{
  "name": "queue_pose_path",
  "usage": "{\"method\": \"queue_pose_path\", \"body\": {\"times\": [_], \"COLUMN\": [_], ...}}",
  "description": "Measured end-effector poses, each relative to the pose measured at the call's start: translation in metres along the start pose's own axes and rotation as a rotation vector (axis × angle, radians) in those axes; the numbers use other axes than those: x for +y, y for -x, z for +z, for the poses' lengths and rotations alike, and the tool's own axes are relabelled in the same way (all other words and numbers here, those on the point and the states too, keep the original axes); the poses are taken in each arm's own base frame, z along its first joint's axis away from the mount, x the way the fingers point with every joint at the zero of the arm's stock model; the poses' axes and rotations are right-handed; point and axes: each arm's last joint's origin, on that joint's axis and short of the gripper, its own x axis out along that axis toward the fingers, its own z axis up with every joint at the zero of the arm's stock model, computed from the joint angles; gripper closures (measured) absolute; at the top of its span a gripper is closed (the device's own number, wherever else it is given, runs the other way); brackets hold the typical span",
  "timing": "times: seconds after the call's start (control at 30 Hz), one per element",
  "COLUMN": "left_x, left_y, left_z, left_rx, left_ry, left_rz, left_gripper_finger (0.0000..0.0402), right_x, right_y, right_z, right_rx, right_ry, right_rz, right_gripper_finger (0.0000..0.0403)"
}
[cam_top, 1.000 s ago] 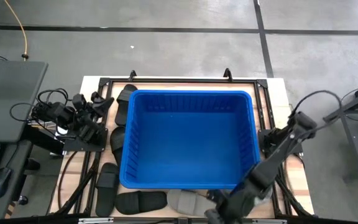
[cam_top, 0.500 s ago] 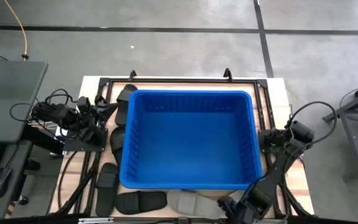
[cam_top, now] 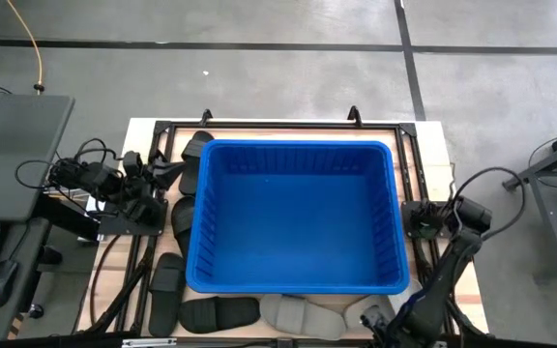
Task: Pick and place slides into bin
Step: Put the gray slide into the blue organizer bin
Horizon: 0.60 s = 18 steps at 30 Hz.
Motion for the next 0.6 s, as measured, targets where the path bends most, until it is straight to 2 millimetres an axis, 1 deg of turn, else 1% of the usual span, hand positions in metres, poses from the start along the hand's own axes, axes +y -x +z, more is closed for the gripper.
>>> {"method": "queue_pose_path", "body": {"times": [0.23, 0.37, 0.47, 0.6], "left_x": [0.001, 0.001, 0.001, 0.003], "left_y": [0.000, 0.000, 0.000, 0.001], "left_z": [-0.003, -0.003, -0.005, -0.012], "left_rx": [0.025, 0.027, 0.044, 0.100], "left_ry": [-0.023, -0.025, -0.038, -0.017], "left_rz": [0.013, 0.013, 0.018, 0.030], "left_gripper_finger": [0.0396, 0.0396, 0.0396, 0.0396], "right_x": [0.000, -0.003, -0.006, -0.011], "right_y": [-0.035, -0.054, -0.059, -0.061], "right_z": [0.005, 0.004, 0.006, 0.013], "right_rx": [-0.055, -0.077, -0.095, -0.185], "right_ry": [-0.027, -0.029, -0.046, -0.094], "right_rz": [-0.068, -0.104, -0.135, -0.178], "right_gripper_finger": [0.0183, 0.0183, 0.0185, 0.0199]}}
